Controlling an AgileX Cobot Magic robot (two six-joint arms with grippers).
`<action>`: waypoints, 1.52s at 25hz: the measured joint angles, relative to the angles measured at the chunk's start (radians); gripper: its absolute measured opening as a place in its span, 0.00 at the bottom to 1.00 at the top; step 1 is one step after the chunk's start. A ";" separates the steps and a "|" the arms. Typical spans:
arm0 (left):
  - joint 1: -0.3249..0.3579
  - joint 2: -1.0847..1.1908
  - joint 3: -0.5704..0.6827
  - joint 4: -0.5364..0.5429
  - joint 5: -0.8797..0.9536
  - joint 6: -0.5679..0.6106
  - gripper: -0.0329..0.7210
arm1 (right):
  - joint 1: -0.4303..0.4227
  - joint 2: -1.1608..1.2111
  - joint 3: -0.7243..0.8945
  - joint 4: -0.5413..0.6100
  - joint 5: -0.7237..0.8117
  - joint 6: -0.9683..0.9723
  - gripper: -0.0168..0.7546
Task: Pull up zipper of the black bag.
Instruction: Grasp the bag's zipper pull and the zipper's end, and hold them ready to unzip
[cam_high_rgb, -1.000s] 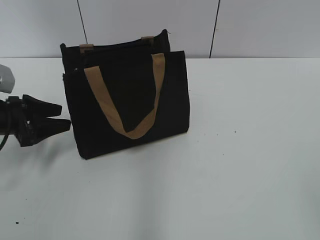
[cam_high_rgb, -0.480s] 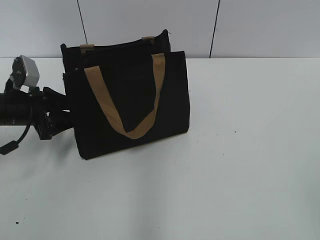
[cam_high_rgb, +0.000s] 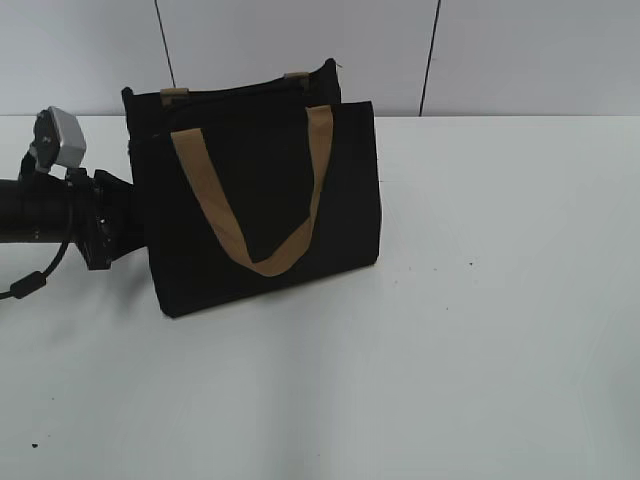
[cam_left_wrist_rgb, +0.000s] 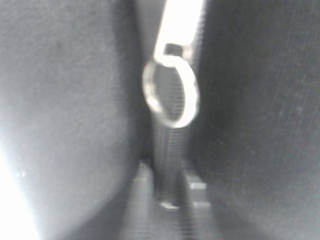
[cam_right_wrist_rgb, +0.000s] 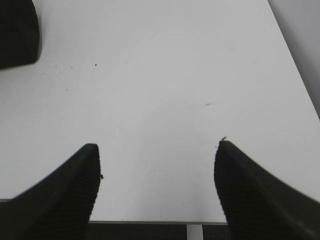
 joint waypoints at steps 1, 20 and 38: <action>0.000 0.000 0.000 0.000 0.000 -0.001 0.64 | 0.000 0.000 0.000 0.000 0.000 0.000 0.73; 0.056 -0.097 0.001 0.000 -0.051 -0.124 0.09 | 0.000 0.102 -0.071 0.089 -0.029 -0.164 0.70; 0.067 -0.262 0.004 0.164 -0.062 -0.399 0.09 | 0.043 1.083 -0.704 0.479 -0.038 -0.674 0.38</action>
